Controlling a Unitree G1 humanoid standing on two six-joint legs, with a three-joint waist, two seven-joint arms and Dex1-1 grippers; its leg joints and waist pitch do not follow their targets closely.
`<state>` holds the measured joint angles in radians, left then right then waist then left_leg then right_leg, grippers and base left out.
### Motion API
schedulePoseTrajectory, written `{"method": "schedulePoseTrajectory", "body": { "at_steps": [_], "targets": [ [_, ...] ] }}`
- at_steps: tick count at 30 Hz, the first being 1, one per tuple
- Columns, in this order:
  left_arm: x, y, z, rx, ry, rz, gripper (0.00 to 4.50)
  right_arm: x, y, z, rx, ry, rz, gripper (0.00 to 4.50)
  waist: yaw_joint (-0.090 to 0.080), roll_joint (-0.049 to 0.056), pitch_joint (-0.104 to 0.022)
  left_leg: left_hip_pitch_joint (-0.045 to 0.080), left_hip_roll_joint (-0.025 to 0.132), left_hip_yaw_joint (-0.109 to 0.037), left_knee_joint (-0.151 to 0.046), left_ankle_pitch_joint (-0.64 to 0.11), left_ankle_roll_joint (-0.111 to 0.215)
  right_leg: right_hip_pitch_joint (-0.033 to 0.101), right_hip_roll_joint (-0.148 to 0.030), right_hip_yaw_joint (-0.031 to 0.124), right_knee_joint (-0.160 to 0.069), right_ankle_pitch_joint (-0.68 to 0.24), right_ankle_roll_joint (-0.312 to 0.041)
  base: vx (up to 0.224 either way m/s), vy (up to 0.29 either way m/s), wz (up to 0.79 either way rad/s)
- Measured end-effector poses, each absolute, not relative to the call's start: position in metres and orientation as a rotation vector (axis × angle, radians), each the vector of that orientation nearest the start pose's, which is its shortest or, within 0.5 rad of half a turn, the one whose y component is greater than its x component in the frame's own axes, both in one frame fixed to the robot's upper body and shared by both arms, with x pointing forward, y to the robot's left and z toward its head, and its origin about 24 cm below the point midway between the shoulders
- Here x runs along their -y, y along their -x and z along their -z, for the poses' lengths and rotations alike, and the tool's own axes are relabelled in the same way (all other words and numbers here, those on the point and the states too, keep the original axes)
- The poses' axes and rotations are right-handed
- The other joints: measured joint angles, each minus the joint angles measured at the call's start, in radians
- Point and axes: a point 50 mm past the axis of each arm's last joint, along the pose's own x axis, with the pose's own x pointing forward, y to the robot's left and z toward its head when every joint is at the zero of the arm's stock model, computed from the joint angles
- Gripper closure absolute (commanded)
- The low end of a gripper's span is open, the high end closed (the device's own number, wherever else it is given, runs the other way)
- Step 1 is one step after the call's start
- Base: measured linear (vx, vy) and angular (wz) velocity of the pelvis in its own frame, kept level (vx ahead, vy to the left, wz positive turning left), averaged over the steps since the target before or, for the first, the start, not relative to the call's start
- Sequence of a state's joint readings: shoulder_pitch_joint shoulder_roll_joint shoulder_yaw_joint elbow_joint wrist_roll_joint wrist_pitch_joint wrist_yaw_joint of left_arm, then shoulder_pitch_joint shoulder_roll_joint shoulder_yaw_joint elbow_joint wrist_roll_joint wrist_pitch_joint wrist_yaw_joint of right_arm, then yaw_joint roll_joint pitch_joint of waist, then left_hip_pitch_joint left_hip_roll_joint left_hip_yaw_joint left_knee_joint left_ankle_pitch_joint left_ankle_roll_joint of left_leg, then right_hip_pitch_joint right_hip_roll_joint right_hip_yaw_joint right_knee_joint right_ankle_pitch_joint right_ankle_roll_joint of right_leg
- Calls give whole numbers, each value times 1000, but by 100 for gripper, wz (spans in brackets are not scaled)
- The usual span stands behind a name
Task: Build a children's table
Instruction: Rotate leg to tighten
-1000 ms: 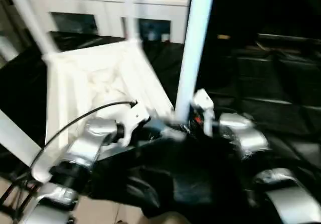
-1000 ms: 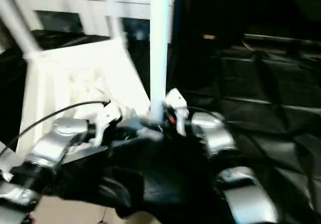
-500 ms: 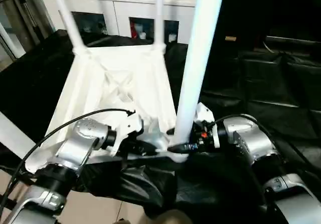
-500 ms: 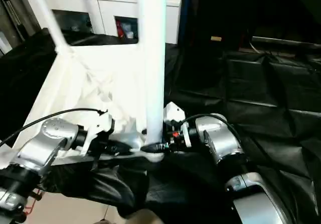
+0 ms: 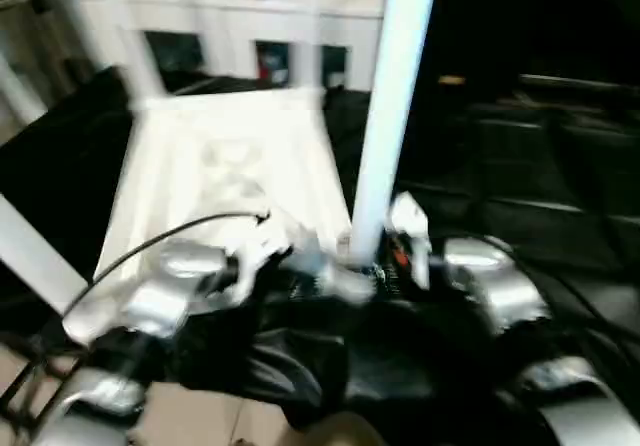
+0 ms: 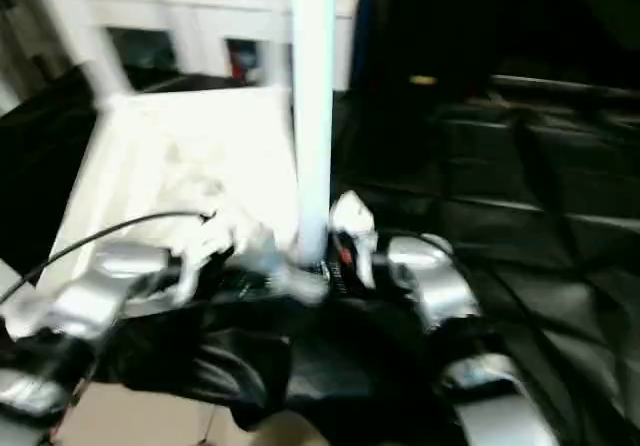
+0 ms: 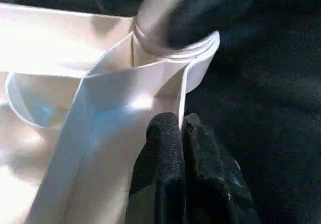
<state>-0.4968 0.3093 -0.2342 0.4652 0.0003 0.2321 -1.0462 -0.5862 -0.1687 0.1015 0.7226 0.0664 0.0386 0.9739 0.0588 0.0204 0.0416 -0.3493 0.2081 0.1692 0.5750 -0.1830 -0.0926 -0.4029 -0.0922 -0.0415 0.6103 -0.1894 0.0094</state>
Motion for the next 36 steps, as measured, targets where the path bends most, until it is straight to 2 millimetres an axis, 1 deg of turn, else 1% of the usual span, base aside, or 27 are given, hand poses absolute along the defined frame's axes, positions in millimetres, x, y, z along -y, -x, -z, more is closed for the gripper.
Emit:
{"method": "schedulePoseTrajectory", "body": {
  "at_steps": [2, 3, 6, 9, 12, 13, 14, 15, 17, 18, 19, 21, 22, 24, 26, 27, 29, 31, 35, 36],
  "targets": [
    [-117, -311, -41, -432, -265, 1127, 450, 106, -332, -39, -268, 63, -994, 247, -8, -1, 0, 0, 0, 0, -1, 0, 0, 0, 0, 0, 0, 0, 0, 0, 0, 0],
    [-112, -314, -40, -430, -257, 1079, 450, 102, -336, -37, -264, 35, -901, 248, -13, -1, -1, 1, 0, 0, -1, 0, 0, 0, 0, 0, 0, 0, 0, 0, 0, 0],
    [-97, -321, -38, -421, -250, 976, 450, 93, -346, -35, -268, 19, -701, 248, -23, -1, -2, 1, 0, 0, -1, 0, 0, 0, 0, -1, 0, 0, 0, 0, 0, 0],
    [-89, -323, -38, -412, -260, 944, 450, 91, -350, -36, -266, 41, -638, 248, -24, 0, -3, 0, -1, 0, -1, 0, 0, 0, 0, -1, 0, 0, 0, 0, 0, 0],
    [-89, -322, -39, -410, -261, 947, 450, 91, -351, -37, -246, 41, -638, 248, -24, 1, -5, 0, -1, 0, -1, 0, 0, 0, 0, 0, -1, 0, 0, 0, 0, 0],
    [-89, -322, -39, -410, -261, 955, 450, 92, -351, -37, -242, 36, -641, 215, -24, 1, -5, -1, -1, 0, -1, 0, 0, 0, 0, 0, -1, 0, 0, 0, 0, 0],
    [-89, -322, -39, -410, -262, 959, 450, 92, -351, -37, -241, 30, -643, 195, -24, 1, -5, -1, 0, 0, -1, 0, 0, 0, 0, -1, -1, 0, 0, 0, 0, 0],
    [-89, -322, -40, -410, -263, 963, 450, 92, -351, -37, -241, 12, -654, 181, -25, 1, -5, -1, 0, 0, -1, 0, 0, 0, 0, -1, -1, 0, 0, 0, 0, 0],
    [-91, -322, -40, -411, -266, 969, 450, 92, -350, -38, -239, -15, -681, 174, -25, 1, -5, -1, 0, 0, -2, 0, 0, -1, 0, -1, -1, 0, 0, 0, 0, 0],
    [-94, -321, -41, -411, -273, 978, 450, 92, -350, -38, -238, -27, -700, 145, -27, 1, -5, -1, 0, 0, -3, 0, 0, -1, 1, -1, -1, 1, -1, 0, 0, 0],
    [-95, -321, -42, -413, -277, 985, 450, 91, -349, -38, -236, -33, -712, 136, -28, 1, -5, -1, 0, 0, -4, 0, 0, -2, 1, -1, -1, 1, -2, 0, 0, 0],
    [-99, -319, -43, -410, -282, 1014, 450, 92, -348, -39, -234, -28, -774, 134, -30, 1, -4, -2, 0, 0, -6, 0, 0, -4, 1, -2, -1, 3, -5, 0, 0, 0],
    [-101, -318, -43, -409, -280, 1030, 450, 92, -347, -39, -233, -17, -801, 129, -29, 1, -4, -2, 0, 1, -7, 0, 0, -4, 1, -2, -1, 3, -5, 0, 0, 0],
    [-105, -315, -45, -409, -275, 1067, 450, 93, -345, -41, -228, 1, -863, 97, -23, 1, -4, -3, 0, 1, -10, 0, 0, -5, 1, -3, -2, 2, -4, 0, 0, 0],
    [-111, -313, -46, -413, -272, 1101, 450, 95, -342, -42, -231, 26, -957, 97, -21, 1, -4, -8, 0, 1, -10, 0, -1, -9, 1, -4, -2, 1, -5, 0, 0, 0],
    [-115, -312, -47, -416, -266, 1125, 450, 97, -340, -44, -235, 45, -1021, 97, -18, 1, -4, -11, 0, 1, -10, 0, 0, -12, 1, -5, -2, 1, -5, 0, 0, 0],
    [-117, -310, -48, -418, -264, 1153, 450, 102, -338, -45, -239, 63, -1083, 97, -10, 1, -4, -16, 1, 1, -7, 1, 3, -16, 1, -5, -1, 1, -6, 0, 0, 0],
    [-119, -308, -49, -427, -262, 1190, 450, 107, -334, -47, -249, 91, -1161, 97, 0, 2, -4, -17, 1, 1, -5, 1, 4, -17, 1, -5, -1, 1, -6, 0, 0, 0],
    [-125, -301, -49, -446, -269, 1272, 450, 115, -325, -49, -288, 121, -1311, 97, 12, 2, -4, -16, 1, 1, -3, 0, 2, -16, 0, -5, -1, 2, -6, 0, 0, 0],
    [-126, -298, -48, -454, -260, 1307, 450, 117, -321, -48, -304, 122, -1360, 97, 19, 2, -4, -16, 1, 1, -2, -1, 0, -16, 0, -5, -1, 2, -6, 0, 0, 0]
  ]
}}
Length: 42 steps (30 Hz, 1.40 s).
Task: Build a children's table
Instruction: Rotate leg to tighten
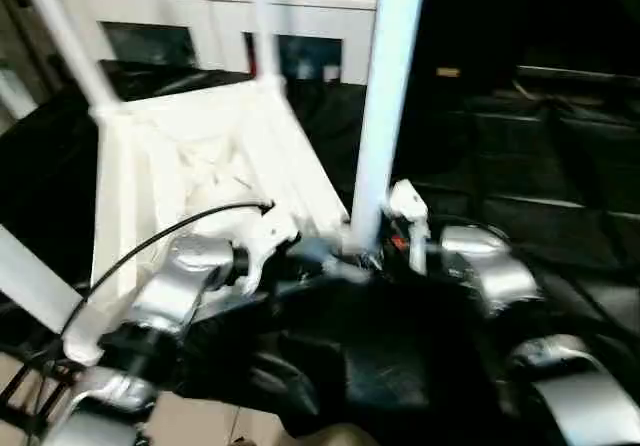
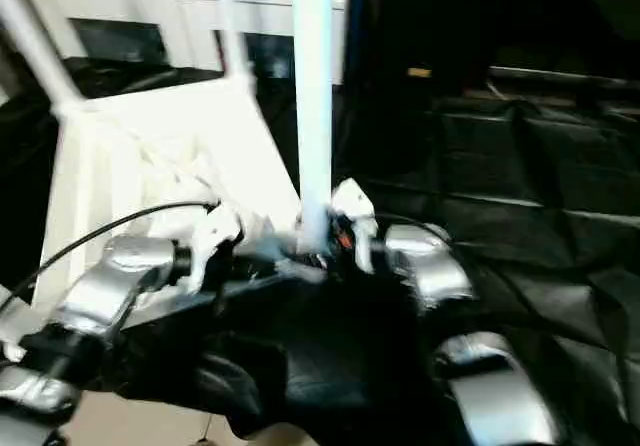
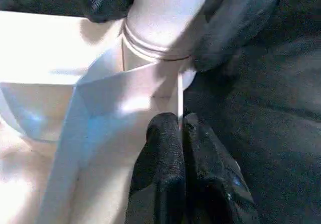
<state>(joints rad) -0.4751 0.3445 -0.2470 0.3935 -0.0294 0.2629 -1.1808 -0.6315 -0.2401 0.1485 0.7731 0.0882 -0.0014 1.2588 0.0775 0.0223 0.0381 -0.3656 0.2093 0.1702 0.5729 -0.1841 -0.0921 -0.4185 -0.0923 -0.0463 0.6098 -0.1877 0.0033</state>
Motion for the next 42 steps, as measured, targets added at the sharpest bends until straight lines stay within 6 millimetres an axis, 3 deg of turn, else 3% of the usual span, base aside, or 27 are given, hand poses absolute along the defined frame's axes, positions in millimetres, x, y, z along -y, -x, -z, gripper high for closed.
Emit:
{"method": "schedulePoseTrajectory", "body": {
  "at_steps": [5, 13, 21, 26, 29, 33, 41, 42],
  "targets": [
    [-132, -290, -50, -482, -269, 1405, 450, 120, -310, -47, -354, 107, -1506, 123, 16, 0, 0, -1, 1, 0, 3, 0, -1, 0, 0, 0, 1, 0, 0, 0, 0, 0],
    [-140, -281, -52, -513, -261, 1486, 450, 117, -302, -49, -367, 101, -1601, 188, 15, 0, 1, -1, 1, 0, 5, 0, -1, 1, 0, 1, 3, 0, -1, 0, 0, 0],
    [-137, -282, -51, -501, -260, 1482, 450, 114, -298, -50, -340, 117, -1596, 211, 18, 0, 1, -1, 1, 0, 7, 0, -1, 2, 0, 1, 4, 0, -1, 0, 0, 0],
    [-134, -293, -45, -473, -266, 1321, 450, 111, -309, -42, -302, 79, -1353, 218, 7, 0, 0, 3, 0, 0, 7, 0, -1, 8, 0, 3, 5, 2, 0, 0, 0, 0],
    [-126, -302, -42, -458, -274, 1207, 450, 105, -323, -37, -295, 47, -1121, 230, -22, -1, 1, 15, 0, 0, 5, 0, -2, 15, 0, 4, 4, -2, 6, 0, 0, 0],
    [-109, -311, -40, -429, -269, 1075, 450, 97, -339, -35, -290, 11, -851, 240, -48, -2, 1, 17, -1, -2, 4, 0, -2, 15, 0, 3, 1, -2, 6, 0, 0, 0],
    [-95, -319, -41, -412, -290, 971, 450, 86, -352, -36, -299, 6, -641, 241, -52, -1, -1, 17, -1, -2, 2, 0, -2, 14, 1, 3, 1, -2, 6, 0, 0, 0],
    [-95, -319, -41, -411, -294, 970, 450, 86, -353, -37, -299, 7, -638, 208, -52, -1, -1, 17, -1, -2, 2, 0, -2, 14, 1, 3, 1, -1, 6, 0, 0, 0]
  ]
}}
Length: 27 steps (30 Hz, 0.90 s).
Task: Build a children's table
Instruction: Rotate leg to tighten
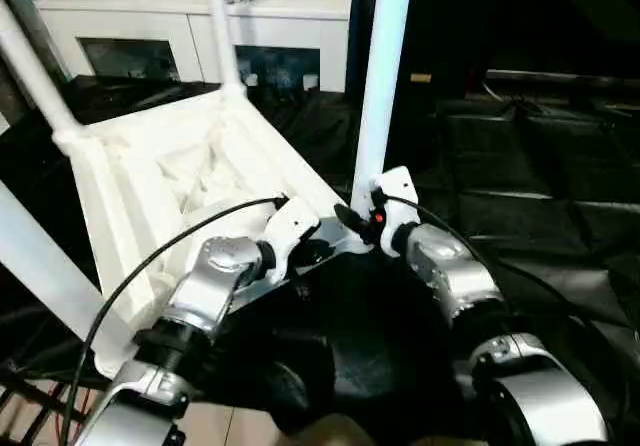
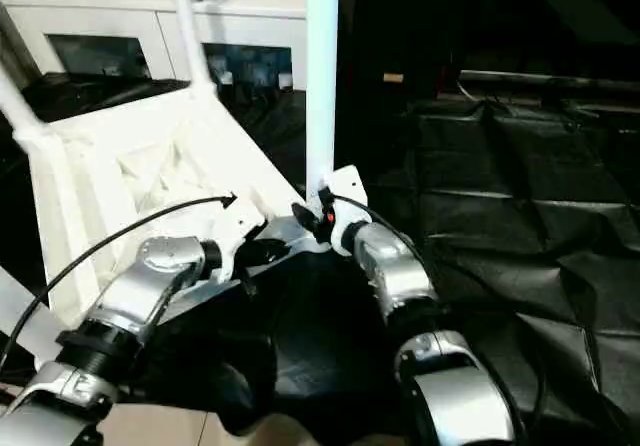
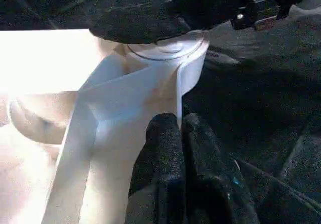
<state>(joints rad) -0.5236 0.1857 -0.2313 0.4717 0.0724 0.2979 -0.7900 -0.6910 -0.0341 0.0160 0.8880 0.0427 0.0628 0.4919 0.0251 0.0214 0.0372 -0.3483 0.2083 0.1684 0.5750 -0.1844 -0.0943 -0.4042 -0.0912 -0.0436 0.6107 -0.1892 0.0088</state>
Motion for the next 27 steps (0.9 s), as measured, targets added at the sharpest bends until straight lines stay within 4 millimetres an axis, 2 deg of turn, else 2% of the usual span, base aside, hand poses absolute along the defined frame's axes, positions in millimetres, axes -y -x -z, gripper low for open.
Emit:
{"method": "schedulePoseTrajectory", "body": {
  "at_steps": [2, 4, 5, 8, 9, 12, 15, 19, 24, 27],
  "targets": [
    [-94, -319, -41, -410, -294, 969, 450, 86, -352, -36, -295, 4, -643, 208, 0, 0, 0, 0, 0, 0, 0, 0, 0, 0, 0, 0, 0, 0, 0, 0, 0, 0],
    [-94, -319, -41, -410, -294, 970, 450, 86, -353, -37, -285, 2, -650, 172, 0, 0, 0, 0, 0, 0, 0, 0, 0, 0, 0, 0, 0, 0, 0, 0, 0, 0],
    [-94, -319, -41, -409, -294, 970, 450, 86, -353, -37, -281, 2, -656, 172, 0, 0, 0, 0, 0, 0, 0, 0, 0, 0, 0, 0, -1, 0, 0, 0, 0, 0],
    [-98, -318, -42, -402, -301, 1008, 450, 91, -351, -39, -276, 27, -749, 159, 2, 0, 0, -2, 0, 0, -1, 0, 0, -2, 0, 0, -1, 1, -2, 0, 0, 0],
    [-100, -317, -42, -402, -298, 1029, 450, 92, -349, -39, -274, 41, -789, 131, 3, 0, 0, -2, 0, 0, -3, 0, 0, -2, 0, 0, -1, 3, -5, 0, 0, 0],
    [-103, -315, -43, -400, -293, 1051, 450, 93, -347, -39, -270, 52, -839, 131, 7, 1, 1, -2, 0, 0, -6, -1, -1, -3, 0, 0, -2, 3, -6, 0, 0, 0],
    [-108, -312, -44, -403, -284, 1109, 450, 102, -342, -41, -266, 115, -968, 131, 12, 2, 2, -4, 0, 0, -7, -1, -1, -4, 0, -1, -2, 3, -6, 0, 0, 0],
    [-114, -307, -45, -410, -280, 1187, 450, 113, -334, -43, -282, 147, -1125, 131, 28, 4, 3, -6, 1, 1, -7, 0, 0, -4, 0, -2, -4, 3, -6, 0, 0, 0],
    [-123, -298, -47, -432, -286, 1327, 450, 126, -319, -46, -334, 163, -1361, 131, 57, 4, 3, -6, 1, 2, -5, -1, 0, -5, -1, -2, -5, 3, -6, 0, 0, 0],
    [-127, -296, -47, -446, -289, 1365, 450, 127, -316, -47, -351, 158, -1420, 131, 64, 3, 3, -6, 1, 2, -5, 0, 0, -5, -1, -2, -4, 3, -6, 0, 0, 0]
  ]
}}
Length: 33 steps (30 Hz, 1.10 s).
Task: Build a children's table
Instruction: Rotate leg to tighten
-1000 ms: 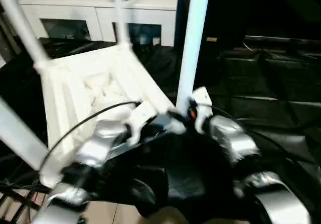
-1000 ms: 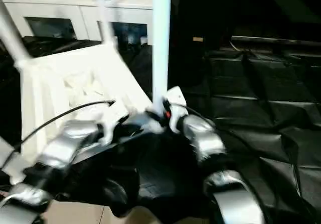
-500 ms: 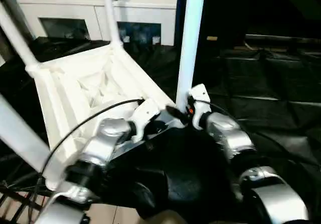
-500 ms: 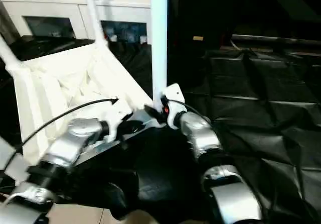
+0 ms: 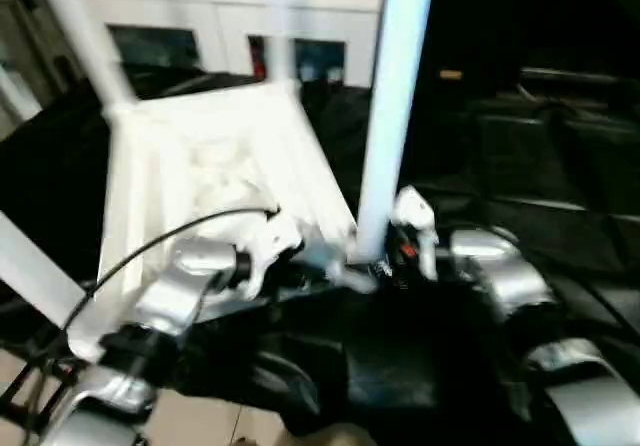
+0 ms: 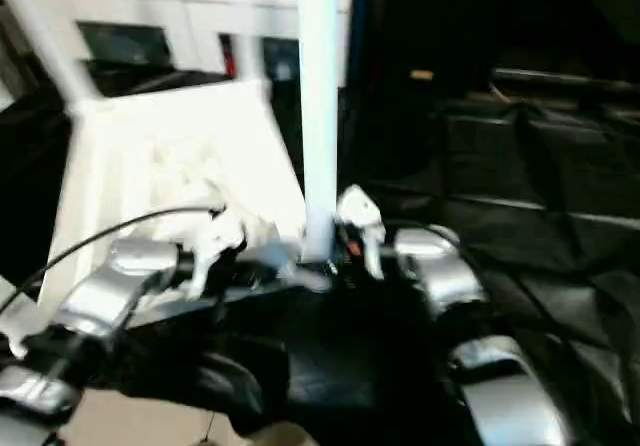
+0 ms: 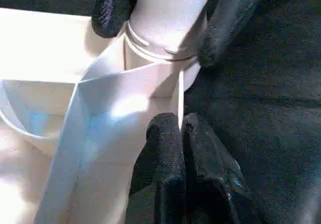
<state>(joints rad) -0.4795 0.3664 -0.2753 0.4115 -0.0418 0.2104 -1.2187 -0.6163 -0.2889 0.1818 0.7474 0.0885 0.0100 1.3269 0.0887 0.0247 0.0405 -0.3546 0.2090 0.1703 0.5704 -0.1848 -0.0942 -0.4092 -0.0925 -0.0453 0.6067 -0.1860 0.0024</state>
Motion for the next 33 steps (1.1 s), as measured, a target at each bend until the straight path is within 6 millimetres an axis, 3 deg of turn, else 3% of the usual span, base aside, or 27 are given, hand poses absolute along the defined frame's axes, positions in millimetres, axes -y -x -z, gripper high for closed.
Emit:
{"method": "schedulePoseTrajectory", "body": {
  "at_steps": [8, 19, 23, 28, 33],
  "targets": [
    [-141, -284, -48, -495, -285, 1476, 450, 123, -304, -49, -383, 164, -1599, 196, 2, -2, 1, 0, 0, 0, 0, 0, 0, 0, 0, 0, 0, 0, 0, 0, 0, 0],
    [-135, -283, -46, -475, -264, 1461, 450, 122, -301, -50, -362, 183, -1591, 218, 7, -3, 2, 0, 0, 0, 1, 0, 0, 0, 0, 0, 1, 0, 0, 0, 0, 0],
    [-129, -295, -42, -446, -257, 1312, 450, 120, -313, -45, -322, 134, -1360, 229, -5, -3, 2, 5, 0, 1, 2, 0, 0, 5, 0, 3, 4, 0, 1, 0, 0, 0],
    [-115, -310, -40, -421, -253, 1122, 450, 111, -334, -39, -305, 71, -1019, 243, -42, -5, 1, 7, -1, -1, 1, 0, -1, 5, 1, 2, 3, -3, 7, 0, 0, 0],
    [-99, -319, -39, -405, -250, 989, 450, 99, -347, -36, -303, 41, -771, 246, -57, -4, -1, 8, -1, -2, 1, 0, 0, 5, 1, 2, 3, -3, 7, 0, 0, 0]
  ]
}}
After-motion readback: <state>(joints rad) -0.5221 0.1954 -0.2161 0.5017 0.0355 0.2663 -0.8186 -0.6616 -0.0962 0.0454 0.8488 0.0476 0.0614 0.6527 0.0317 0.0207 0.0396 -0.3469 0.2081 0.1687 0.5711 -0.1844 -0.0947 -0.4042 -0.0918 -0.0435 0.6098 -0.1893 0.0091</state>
